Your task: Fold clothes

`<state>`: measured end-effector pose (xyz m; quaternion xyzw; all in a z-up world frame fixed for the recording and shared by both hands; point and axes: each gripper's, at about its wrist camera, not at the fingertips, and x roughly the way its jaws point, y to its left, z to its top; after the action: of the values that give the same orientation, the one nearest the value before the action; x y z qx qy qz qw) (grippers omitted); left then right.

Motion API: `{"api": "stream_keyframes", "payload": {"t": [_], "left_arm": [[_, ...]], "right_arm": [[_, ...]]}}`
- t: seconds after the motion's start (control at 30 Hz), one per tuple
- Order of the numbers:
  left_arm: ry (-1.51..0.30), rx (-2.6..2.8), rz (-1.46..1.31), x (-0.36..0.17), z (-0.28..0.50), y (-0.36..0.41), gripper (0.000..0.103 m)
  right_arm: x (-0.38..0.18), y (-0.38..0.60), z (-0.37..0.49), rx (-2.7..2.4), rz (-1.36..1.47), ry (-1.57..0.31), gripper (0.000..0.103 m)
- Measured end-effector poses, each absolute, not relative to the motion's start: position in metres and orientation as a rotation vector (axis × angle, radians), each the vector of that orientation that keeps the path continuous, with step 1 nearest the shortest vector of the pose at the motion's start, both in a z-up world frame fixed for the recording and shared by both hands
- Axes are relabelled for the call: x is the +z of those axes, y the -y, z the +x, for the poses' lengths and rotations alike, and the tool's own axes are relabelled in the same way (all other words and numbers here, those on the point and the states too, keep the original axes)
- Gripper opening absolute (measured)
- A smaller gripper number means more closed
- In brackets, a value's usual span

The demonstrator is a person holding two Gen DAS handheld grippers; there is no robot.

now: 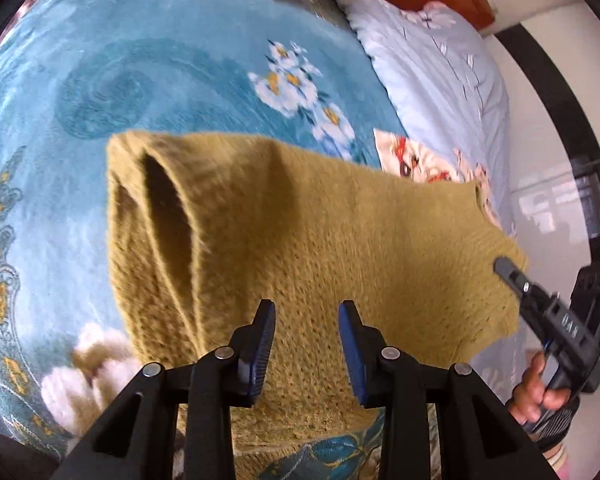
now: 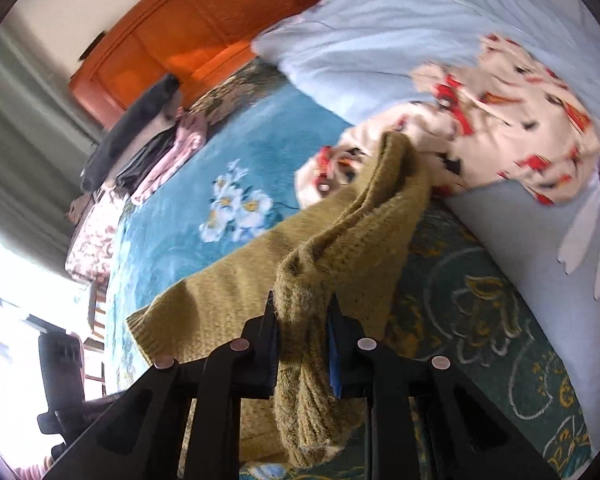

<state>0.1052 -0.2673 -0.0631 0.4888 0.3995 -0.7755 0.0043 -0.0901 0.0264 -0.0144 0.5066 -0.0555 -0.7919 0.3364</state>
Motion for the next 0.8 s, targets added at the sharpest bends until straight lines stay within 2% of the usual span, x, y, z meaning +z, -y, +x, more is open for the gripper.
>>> {"api": "stream_keyframes", "payload": {"t": [0.13,0.3,0.53,0.63,0.8], "left_arm": [[-1.388,-2.385,1.369,-0.059,0.118,0.307,0.04],[-1.505,-2.3,1.187,-0.053,0.14,0.356,0.041],[-1.593,-2.214,1.12,-0.069,0.149,0.378,0.043],[-1.6,-2.24,1.13,-0.071,0.144,0.373,0.043],[-1.621,-2.265,1.144,-0.073,0.14,0.369,0.049]], "right_arm": [[0.007,0.033,-0.045,-1.935,1.15,-0.13,0.019],[0.014,0.084,0.012,-1.691,1.015,-0.267,0.019],[-0.056,0.131,0.054,-1.507,1.146,-0.501,0.019],[-0.071,0.133,0.066,-1.454,1.173,-0.534,0.02],[-0.077,0.128,0.069,-1.441,1.171,-0.539,0.02]]}}
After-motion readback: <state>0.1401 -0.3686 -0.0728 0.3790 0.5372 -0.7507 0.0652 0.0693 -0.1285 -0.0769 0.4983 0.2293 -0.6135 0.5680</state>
